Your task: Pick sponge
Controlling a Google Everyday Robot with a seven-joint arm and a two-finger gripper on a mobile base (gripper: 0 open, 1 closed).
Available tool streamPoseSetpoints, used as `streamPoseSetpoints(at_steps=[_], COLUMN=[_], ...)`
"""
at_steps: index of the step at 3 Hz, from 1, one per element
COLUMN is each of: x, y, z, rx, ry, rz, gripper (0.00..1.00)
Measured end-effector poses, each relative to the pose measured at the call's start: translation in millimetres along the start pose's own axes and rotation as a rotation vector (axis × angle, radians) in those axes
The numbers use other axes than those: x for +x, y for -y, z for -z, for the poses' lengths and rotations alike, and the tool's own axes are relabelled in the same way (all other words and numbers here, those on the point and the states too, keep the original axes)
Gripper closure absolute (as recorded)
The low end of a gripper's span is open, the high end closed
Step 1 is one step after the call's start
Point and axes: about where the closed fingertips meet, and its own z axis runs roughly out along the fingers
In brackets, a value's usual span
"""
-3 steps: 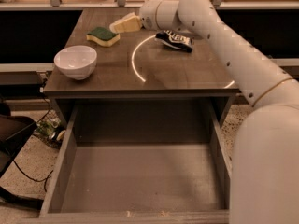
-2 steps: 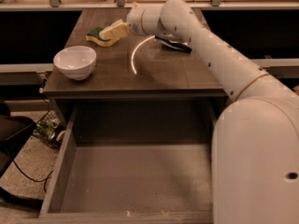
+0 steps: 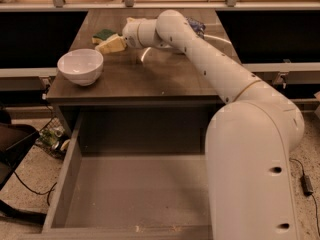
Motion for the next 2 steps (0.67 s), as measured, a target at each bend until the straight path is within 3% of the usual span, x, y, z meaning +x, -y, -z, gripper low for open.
streamPoseSetpoints(at_steps=[1,2], x=[19.4,36.5], y=[-13.1,-23.7], z=[-27.1,-44.7], rx=[-0.072,-0.119], ry=[-0.003,-0.006], rz=[-0.066,-0.105], gripper=[0.00,0.26])
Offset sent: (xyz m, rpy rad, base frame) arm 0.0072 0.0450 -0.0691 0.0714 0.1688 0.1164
